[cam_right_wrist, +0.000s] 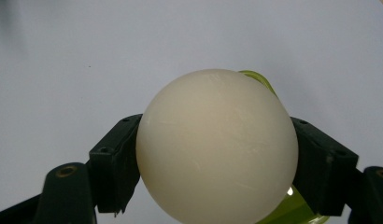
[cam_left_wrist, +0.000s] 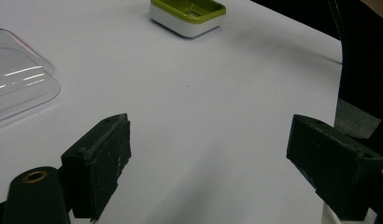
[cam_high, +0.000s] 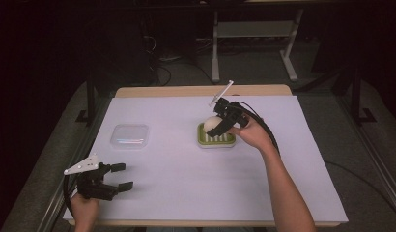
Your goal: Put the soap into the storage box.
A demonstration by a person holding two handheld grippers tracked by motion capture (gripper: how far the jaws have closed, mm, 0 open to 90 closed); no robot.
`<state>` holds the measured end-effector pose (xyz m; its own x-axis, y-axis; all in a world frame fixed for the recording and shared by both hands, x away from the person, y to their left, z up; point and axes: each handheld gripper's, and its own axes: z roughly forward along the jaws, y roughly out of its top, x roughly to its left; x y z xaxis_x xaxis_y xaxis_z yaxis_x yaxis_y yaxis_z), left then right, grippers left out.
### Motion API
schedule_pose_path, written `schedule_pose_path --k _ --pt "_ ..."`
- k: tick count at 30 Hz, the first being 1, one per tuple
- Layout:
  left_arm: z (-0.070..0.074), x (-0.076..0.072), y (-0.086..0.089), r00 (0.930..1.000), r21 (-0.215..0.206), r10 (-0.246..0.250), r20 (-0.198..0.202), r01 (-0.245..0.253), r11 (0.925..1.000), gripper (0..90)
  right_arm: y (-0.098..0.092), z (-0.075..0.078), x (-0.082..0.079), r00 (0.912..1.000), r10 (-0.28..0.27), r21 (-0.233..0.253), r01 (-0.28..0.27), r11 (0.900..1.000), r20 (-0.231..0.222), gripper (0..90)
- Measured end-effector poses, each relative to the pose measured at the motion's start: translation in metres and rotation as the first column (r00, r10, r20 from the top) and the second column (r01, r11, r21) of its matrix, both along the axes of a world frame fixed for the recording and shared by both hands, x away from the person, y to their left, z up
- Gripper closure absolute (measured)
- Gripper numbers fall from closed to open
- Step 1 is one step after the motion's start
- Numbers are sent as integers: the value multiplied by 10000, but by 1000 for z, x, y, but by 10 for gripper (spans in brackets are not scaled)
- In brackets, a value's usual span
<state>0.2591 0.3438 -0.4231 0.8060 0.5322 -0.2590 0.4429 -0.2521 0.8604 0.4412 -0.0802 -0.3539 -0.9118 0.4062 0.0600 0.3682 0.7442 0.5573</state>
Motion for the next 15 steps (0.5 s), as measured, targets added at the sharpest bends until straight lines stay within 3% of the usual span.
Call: schedule_pose_path --k 15 --pt "0 0 0 10000 -13 12 6 -12 10000 131 1 -8 9 9996 -260 -59 259 9996 -106 241"
